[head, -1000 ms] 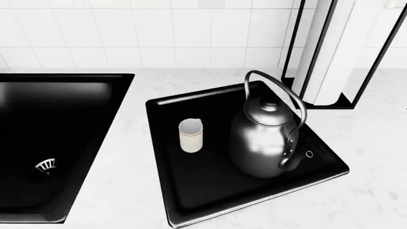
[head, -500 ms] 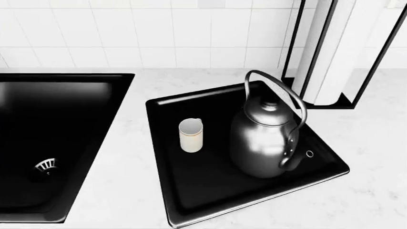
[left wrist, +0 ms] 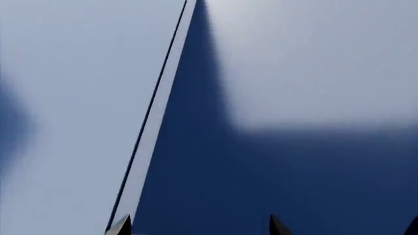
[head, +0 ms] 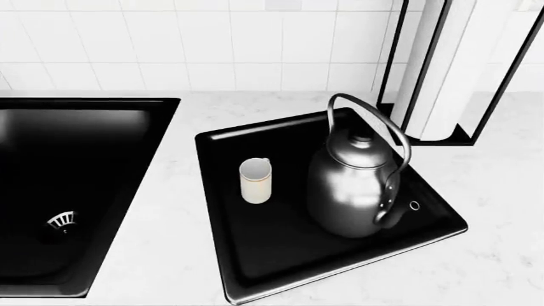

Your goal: Pick the kettle from the counter and place it on the tray. Then pick the mug from the cabinet and place it on the tray. Then close the cabinet doors.

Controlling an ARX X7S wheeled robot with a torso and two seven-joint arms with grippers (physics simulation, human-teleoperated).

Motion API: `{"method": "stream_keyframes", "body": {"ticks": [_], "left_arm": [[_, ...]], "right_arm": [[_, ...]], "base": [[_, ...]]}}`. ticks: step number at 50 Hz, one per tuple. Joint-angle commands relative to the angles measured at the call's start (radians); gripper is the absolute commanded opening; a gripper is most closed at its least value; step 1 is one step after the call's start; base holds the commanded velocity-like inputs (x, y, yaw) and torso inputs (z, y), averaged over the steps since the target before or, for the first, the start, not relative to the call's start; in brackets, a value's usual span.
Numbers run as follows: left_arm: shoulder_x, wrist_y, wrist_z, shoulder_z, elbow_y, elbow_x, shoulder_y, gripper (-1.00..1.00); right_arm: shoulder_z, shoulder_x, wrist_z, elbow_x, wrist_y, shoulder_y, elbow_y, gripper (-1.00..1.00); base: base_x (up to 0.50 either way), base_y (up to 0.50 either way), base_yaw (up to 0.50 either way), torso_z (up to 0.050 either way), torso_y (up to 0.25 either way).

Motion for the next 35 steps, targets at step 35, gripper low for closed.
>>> {"method": "stream_keyframes", "body": {"ticks": [35], "left_arm": [[0.353, 0.059, 0.532, 0.158, -0.524, 0.534, -0.074, 1.0]], "right_arm": [[0.224, -0.107, 0.0, 0.167, 0.147, -0.076, -0.001, 1.0]], "base": [[0.0, 0.0, 0.0, 0.0, 0.0]]}}
